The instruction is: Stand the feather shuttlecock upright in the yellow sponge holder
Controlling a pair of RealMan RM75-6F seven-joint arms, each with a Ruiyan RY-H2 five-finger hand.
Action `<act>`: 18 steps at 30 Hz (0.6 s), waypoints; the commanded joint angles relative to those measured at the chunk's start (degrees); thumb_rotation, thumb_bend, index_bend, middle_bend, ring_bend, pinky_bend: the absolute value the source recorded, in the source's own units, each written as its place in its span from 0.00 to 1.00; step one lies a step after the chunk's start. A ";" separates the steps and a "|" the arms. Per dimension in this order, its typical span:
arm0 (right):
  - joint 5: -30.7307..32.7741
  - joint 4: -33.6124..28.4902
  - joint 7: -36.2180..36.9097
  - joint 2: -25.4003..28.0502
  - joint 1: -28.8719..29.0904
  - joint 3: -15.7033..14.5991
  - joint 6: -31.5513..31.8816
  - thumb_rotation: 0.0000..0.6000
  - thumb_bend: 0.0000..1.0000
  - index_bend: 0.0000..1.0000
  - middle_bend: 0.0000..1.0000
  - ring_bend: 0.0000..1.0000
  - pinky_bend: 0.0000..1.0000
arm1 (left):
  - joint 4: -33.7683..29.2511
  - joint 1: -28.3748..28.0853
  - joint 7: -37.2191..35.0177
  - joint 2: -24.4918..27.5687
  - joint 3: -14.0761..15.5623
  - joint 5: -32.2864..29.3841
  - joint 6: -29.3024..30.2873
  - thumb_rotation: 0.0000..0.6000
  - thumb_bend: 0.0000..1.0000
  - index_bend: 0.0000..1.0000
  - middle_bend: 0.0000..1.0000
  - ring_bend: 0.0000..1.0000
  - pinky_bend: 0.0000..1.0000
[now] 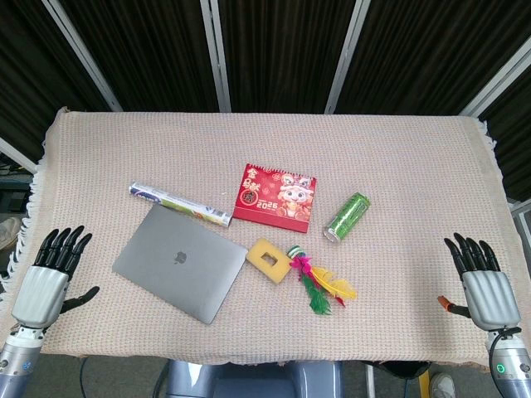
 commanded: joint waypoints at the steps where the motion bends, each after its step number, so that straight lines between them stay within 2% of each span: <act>1: 0.20 0.09 0.02 -0.02 0.06 0.10 -0.19 1.00 0.08 0.00 0.00 0.00 0.00 | 0.04 -0.05 0.06 -0.06 -0.05 -0.16 -0.16 1.00 0.06 0.00 0.00 0.00 0.00; 9: 0.24 0.01 -0.38 -0.57 0.27 0.16 -0.66 1.00 0.08 0.02 0.00 0.00 0.00 | 0.00 -0.32 0.28 -0.29 0.00 -0.50 -1.03 1.00 0.06 0.00 0.00 0.00 0.00; 13: -1.26 -1.22 -2.16 -2.01 0.24 -0.18 0.24 1.00 0.08 0.11 0.00 0.00 0.00 | -0.76 -0.73 -1.00 0.16 -0.23 -1.16 -1.93 1.00 0.06 0.00 0.00 0.00 0.00; 18: -5.10 -3.19 -8.21 -5.22 1.00 -1.75 -0.03 1.00 0.11 0.21 0.00 0.00 0.00 | -0.70 -1.53 -3.18 0.86 -0.29 -1.91 -3.73 1.00 0.05 0.00 0.00 0.00 0.00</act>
